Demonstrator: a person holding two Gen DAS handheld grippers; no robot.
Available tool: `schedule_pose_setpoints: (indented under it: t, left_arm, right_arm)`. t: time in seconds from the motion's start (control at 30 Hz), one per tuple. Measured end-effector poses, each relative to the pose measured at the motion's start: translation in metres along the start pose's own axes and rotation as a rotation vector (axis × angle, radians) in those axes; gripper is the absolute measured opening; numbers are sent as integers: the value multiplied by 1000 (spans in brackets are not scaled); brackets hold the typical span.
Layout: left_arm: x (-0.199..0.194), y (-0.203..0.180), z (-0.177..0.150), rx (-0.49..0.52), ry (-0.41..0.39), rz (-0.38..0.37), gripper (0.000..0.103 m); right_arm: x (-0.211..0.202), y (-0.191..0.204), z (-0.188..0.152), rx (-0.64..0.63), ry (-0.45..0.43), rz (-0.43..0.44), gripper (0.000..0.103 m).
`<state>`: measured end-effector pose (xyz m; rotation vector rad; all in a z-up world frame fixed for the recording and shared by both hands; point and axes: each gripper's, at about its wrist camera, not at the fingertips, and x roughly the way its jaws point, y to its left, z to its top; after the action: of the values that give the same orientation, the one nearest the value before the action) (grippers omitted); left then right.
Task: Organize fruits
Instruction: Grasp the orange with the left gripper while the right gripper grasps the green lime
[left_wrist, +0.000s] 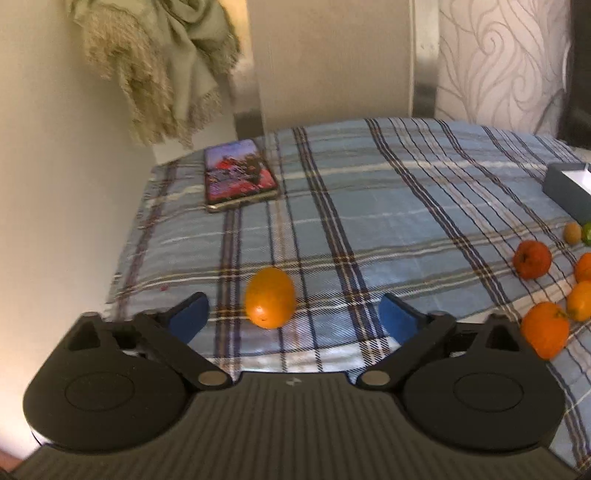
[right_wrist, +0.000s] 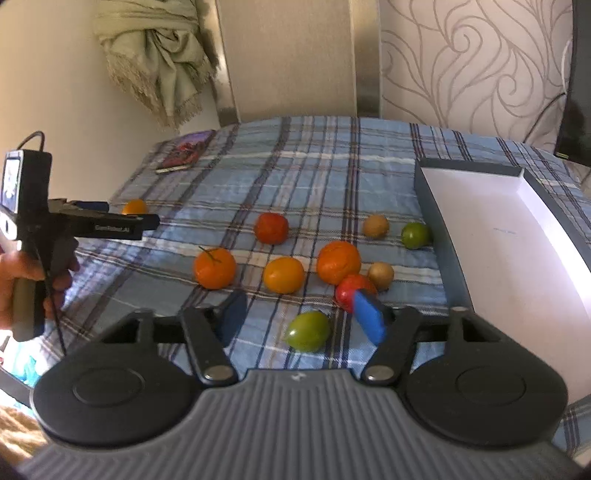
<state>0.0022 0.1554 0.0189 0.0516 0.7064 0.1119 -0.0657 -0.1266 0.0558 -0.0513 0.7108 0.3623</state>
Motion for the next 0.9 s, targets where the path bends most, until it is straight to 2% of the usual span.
schedule_pose_setpoints:
  t: [0.07, 0.17, 0.33, 0.4, 0.47, 0.5, 0.53, 0.57, 0.73, 0.9]
  left_arm:
    - [5, 0, -1, -4, 17, -37, 86]
    - [8, 0, -2, -4, 19, -70, 83]
    - [11, -1, -1, 0, 16, -78, 81]
    - [9, -2, -1, 0, 11, -76, 79]
    - [8, -2, -3, -5, 4, -65, 72]
    - [7, -1, -3, -7, 2, -56, 69]
    - [7, -1, -2, -9, 0, -48, 63]
    - [7, -1, -2, -14, -1, -32, 55]
    - [6, -6, -1, -38, -3, 16, 37]
    - [7, -11, 2, -63, 13, 43, 37]
  right_arm:
    - [3, 0, -2, 19, 18, -19, 55]
    - [9, 1, -4, 40, 41, -53, 51]
    - [17, 7, -6, 54, 71, -95, 49]
    - [20, 11, -8, 55, 92, -106, 48]
    - [20, 15, -10, 47, 101, -116, 48]
    - [21, 16, -12, 41, 105, -116, 43]
    - [21, 16, -13, 35, 109, -118, 32]
    - [22, 15, -13, 32, 112, -117, 32]
    - [17, 7, -11, 16, 118, -66, 31]
    - [-8, 2, 9, -3, 73, -2, 31]
